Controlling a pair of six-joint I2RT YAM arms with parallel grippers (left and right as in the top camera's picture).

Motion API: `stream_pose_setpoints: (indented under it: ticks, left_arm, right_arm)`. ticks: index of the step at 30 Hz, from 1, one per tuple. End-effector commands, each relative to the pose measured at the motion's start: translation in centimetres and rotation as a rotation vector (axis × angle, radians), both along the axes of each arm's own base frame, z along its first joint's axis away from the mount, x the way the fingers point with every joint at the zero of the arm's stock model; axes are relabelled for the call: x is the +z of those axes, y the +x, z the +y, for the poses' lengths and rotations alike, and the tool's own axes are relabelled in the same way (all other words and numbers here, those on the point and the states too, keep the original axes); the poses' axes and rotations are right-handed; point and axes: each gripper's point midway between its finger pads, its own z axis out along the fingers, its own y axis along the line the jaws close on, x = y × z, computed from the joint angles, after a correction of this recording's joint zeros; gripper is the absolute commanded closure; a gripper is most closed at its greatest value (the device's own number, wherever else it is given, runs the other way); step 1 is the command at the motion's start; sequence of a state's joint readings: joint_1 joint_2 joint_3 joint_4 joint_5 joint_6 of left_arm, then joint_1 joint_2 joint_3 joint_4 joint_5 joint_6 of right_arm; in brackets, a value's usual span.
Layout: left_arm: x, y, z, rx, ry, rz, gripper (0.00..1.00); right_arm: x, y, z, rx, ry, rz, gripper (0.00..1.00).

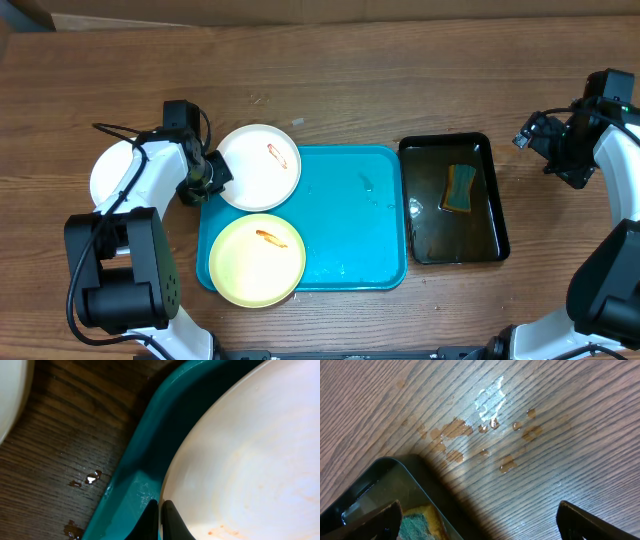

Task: Clean dirty plates on tray and stack at the side
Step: 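Slide the white plate to the tray's right side and pinch its rim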

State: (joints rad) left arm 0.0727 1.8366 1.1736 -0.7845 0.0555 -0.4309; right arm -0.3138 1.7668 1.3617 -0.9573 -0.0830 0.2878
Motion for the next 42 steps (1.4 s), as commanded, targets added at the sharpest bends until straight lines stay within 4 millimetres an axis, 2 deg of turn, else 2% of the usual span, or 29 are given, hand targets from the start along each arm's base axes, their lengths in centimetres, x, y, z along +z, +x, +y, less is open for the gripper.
stream_pose_setpoints:
  ticks: [1, 8, 14, 22, 27, 30, 34, 42]
  left_arm:
    - [0.1, -0.4, -1.1, -0.020, -0.017, -0.001, 0.96]
    - [0.2, -0.1, -4.0, -0.102, -0.024, -0.014, 0.96]
    - [0.3, -0.1, -8.2, -0.221, -0.025, -0.036, 0.96]
    - [0.3, -1.5, -14.1, -0.394, -0.029, -0.045, 0.96]
    - [0.4, -2.2, -16.9, -0.474, -0.027, -0.063, 0.96]
    - [0.5, -2.0, -17.6, -0.497, -0.012, -0.085, 0.92]
    - [0.5, -1.5, -17.4, -0.496, 0.018, -0.108, 0.76]
    - [0.5, -1.2, -17.0, -0.505, 0.046, -0.119, 0.76]
  right_arm:
    - [0.6, 0.6, -0.1, -0.003, 0.002, -0.025, 0.00]
    - [0.6, 0.6, -0.1, -0.003, 0.002, -0.025, 0.00]
    - [0.6, 0.6, -0.1, -0.003, 0.002, -0.025, 0.00]
    - [0.6, 0.6, -0.1, -0.003, 0.002, -0.025, 0.00]
    - [0.6, 0.6, -0.1, -0.003, 0.001, -0.025, 0.00]
    - [0.6, 0.6, -0.1, -0.003, 0.002, -0.025, 0.00]
    - [0.6, 0.6, -0.1, -0.003, 0.002, -0.025, 0.00]
    - [0.6, 0.6, -0.1, -0.003, 0.002, -0.026, 0.00]
